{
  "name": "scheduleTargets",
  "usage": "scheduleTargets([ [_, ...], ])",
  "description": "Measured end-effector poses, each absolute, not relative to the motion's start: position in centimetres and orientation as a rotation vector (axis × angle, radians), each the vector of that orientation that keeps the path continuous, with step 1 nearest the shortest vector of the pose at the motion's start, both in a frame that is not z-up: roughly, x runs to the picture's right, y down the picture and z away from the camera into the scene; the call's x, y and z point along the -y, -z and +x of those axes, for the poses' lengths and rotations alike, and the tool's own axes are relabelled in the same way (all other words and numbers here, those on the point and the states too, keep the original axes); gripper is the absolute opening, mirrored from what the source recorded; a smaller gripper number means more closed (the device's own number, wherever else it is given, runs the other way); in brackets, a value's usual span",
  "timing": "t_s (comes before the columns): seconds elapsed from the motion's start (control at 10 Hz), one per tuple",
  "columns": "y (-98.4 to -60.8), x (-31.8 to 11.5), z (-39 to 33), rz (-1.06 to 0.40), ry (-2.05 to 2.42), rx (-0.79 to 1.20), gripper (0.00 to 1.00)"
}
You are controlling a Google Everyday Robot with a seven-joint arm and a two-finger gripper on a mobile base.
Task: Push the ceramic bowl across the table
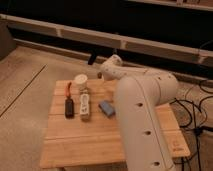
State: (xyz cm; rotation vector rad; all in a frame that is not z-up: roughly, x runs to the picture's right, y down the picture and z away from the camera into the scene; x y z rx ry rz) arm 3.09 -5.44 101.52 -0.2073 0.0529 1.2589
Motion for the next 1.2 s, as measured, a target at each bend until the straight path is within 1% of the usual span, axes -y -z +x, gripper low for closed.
scheduleTargets([
  [0.2,-101.05,4.47,3.07,-0.225,-1.257,-0.038,0.65],
  [1.2,-101.07,4.45,2.68,-0.227,-1.254,-0.036,0.65],
])
